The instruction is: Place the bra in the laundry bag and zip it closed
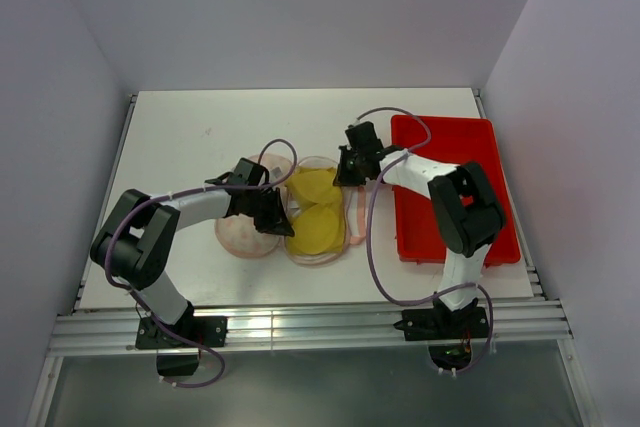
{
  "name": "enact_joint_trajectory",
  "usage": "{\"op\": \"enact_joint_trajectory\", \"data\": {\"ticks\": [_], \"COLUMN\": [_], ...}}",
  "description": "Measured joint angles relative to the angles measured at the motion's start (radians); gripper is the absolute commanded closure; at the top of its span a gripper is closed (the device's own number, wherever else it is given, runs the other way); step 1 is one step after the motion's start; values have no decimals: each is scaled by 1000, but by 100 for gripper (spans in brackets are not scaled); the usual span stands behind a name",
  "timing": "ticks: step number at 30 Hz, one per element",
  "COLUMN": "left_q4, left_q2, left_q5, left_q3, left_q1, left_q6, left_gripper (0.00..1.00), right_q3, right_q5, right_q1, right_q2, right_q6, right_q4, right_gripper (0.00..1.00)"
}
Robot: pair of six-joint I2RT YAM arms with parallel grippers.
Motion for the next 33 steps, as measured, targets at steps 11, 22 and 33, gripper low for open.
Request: {"op": "enact_joint_trajectory", "data": {"ticks": [11, 22, 33], "left_q4": [17, -10, -45], "left_q2": [-33, -109, -167], "left_q5": [-10, -74, -137], "left_q3": [-34, -34, -34], "left_q1": [0, -11, -32], "left_q6": [-19, -35, -42], "left_gripper": [100, 100, 100], "right_q3": [-103, -118, -116], "right_q5": [123, 222, 291], "right_q1": [0, 43, 109], "right_q2": [-129, -161, -153], "right_q6": [152, 258, 312], "right_q4": [82, 134, 127], "right_gripper": [100, 100, 100]}}
